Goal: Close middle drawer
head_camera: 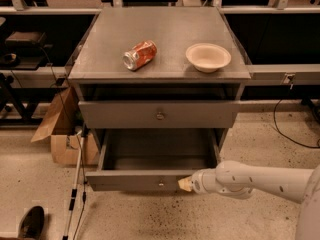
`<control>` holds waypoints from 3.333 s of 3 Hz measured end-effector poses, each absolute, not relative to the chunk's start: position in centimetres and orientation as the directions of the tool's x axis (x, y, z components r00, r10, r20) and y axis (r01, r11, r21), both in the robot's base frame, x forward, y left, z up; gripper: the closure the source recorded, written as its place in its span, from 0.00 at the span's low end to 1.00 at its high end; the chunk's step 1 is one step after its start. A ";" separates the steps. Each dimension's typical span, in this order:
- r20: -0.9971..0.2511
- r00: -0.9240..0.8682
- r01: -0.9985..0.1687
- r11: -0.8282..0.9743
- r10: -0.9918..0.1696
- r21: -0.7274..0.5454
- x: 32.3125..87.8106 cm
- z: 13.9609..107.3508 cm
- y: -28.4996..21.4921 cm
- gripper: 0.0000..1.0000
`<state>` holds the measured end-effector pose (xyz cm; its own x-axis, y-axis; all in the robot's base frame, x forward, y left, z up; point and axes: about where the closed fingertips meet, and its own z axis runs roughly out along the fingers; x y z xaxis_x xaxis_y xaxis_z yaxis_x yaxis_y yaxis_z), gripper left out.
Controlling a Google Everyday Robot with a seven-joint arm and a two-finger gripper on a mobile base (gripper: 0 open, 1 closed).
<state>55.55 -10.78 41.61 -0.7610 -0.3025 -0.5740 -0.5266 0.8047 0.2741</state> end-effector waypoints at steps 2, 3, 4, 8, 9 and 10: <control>-0.571 -0.780 -0.477 0.834 -0.256 0.278 56.0 40.6 -11.6 1.00; -0.569 -0.785 -0.465 0.841 -0.245 0.279 56.0 40.4 -11.8 1.00; -0.573 -0.785 -0.457 0.845 -0.236 0.278 56.2 40.2 -11.9 1.00; -0.565 -0.804 -0.400 0.871 -0.185 0.284 56.5 38.9 -12.5 1.00; -0.575 -0.800 -0.391 0.876 -0.172 0.281 57.3 38.8 -12.7 1.00; -0.575 -0.800 -0.391 0.876 -0.172 0.281 56.9 38.8 -12.7 1.00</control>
Offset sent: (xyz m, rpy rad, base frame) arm 0.1315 -0.0957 -0.0615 -0.0125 -0.1042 -0.4646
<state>56.92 -12.67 38.85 -0.7997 -0.1723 -0.5751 -0.3909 0.8764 0.2811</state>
